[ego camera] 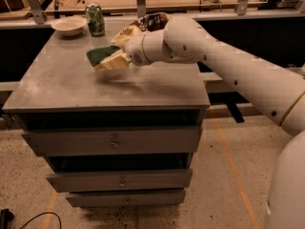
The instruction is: Move sponge near brown chip bag
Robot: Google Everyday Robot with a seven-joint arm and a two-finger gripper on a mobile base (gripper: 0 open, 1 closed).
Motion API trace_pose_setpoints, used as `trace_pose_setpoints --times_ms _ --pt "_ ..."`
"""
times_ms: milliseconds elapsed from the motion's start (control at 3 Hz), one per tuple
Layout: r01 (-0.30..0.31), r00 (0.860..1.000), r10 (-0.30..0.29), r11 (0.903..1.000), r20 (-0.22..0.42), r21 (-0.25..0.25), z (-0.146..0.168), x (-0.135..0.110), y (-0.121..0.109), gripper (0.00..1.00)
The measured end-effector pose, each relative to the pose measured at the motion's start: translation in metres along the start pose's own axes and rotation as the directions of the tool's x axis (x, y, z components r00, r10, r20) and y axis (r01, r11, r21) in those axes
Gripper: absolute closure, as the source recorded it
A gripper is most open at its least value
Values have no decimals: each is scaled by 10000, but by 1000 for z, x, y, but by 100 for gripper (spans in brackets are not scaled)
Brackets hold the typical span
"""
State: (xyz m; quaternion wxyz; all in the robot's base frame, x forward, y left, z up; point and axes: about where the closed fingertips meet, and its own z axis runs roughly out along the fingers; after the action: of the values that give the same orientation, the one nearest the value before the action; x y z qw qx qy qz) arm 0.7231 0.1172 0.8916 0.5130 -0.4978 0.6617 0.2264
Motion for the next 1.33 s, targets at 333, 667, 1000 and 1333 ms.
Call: trace_pose_setpoints --times_ms 333,667,1000,1333 --pt "-14 9996 -33 9837 262 1796 -19 -13 -42 100" --pt "-727 9967 589 9538 559 2914 -37 -3 -78 100" --pt "-1480 9887 1315 9332 720 3274 -48 23 -117 100" --pt "-2034 9785 2036 9288 321 3099 -57 47 -129 83"
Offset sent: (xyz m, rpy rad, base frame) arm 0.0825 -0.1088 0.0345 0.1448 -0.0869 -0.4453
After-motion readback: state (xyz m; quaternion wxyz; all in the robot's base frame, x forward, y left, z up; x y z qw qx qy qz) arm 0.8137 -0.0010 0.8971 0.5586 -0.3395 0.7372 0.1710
